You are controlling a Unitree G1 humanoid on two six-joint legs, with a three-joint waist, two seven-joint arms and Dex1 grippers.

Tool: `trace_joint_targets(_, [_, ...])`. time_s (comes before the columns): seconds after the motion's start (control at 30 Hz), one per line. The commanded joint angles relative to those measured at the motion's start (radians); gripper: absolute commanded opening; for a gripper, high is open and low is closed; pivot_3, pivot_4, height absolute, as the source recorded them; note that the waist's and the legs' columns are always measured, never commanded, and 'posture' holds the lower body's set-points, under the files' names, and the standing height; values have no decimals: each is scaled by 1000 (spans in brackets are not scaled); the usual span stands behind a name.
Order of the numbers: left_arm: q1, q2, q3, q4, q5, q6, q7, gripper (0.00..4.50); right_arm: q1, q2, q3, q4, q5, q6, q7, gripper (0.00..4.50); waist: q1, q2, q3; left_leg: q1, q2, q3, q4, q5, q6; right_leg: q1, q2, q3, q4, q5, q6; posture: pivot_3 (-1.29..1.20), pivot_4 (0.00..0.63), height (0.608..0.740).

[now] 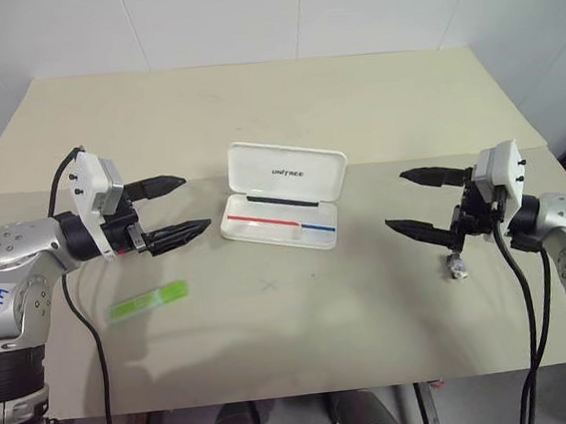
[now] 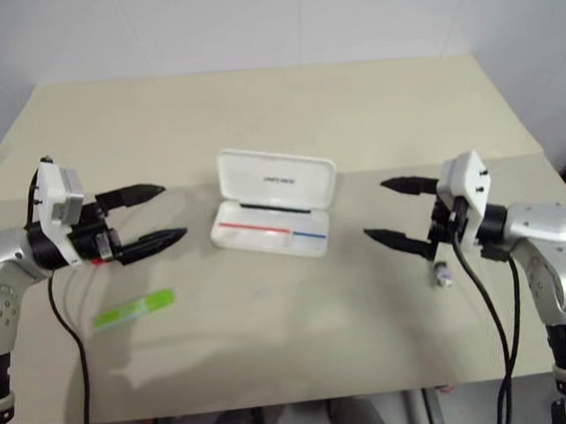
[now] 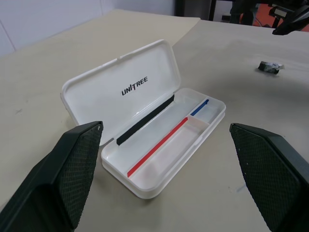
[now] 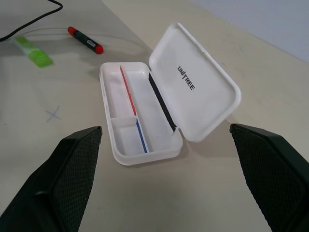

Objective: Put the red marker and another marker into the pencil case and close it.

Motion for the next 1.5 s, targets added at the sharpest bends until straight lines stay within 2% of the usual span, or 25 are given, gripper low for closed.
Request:
trace_joint_targets(0.03, [-8,12,21,-17,-4,-12,-12,4477,-56,-2,8,15,-5,-12,9,4500,0,0,0,0,0,0,0,0,0,0,0,0,0,0,0,0,150,740])
trace_joint_targets(0.3, [29,2,51,-17,4,-46,8,4477,-207,-69,154,-13,-80,150,20,4500,-2,0,0,-1,0,0,6,0,0,0,0,0,3,0,0,0,150,740])
trace_joint_targets(0.53, [107,15,73,-22,33,-91,4,4477,-318,-5,292,9,-181,193,-15,4500,-2,0,0,-1,0,0,6,-1,1,0,0,0,3,0,0,0,150,740])
trace_joint_targets(0.63, [122,12,83,-34,30,-87,12,4500,-330,38,353,39,-246,152,-30,3884,-2,0,0,-1,1,0,6,-1,1,-1,0,0,3,0,0,0,150,740])
trace_joint_targets(0.77, [126,14,88,-33,29,-88,13,4500,-333,70,388,22,-264,185,-32,2505,1,0,0,-3,1,0,6,-1,1,-2,0,0,3,0,-1,0,150,740])
trace_joint_targets(1.0, [87,14,67,-4,40,-90,15,4500,-365,112,481,-42,-313,313,-49,2505,-2,0,0,-3,1,0,6,-1,1,-4,0,0,5,0,-1,0,150,740])
trace_joint_targets(1.13, [71,2,54,-15,41,-84,23,4500,-369,110,528,-35,-356,326,-45,2505,-2,0,0,-3,1,1,6,-1,1,-5,0,0,5,-1,-1,0,150,740])
trace_joint_targets(1.5, [69,3,62,-61,26,-66,52,4500,-411,190,612,170,-477,238,-59,2505,-4,0,0,-4,1,2,6,-1,1,-8,0,1,8,-1,-2,0,150,740])
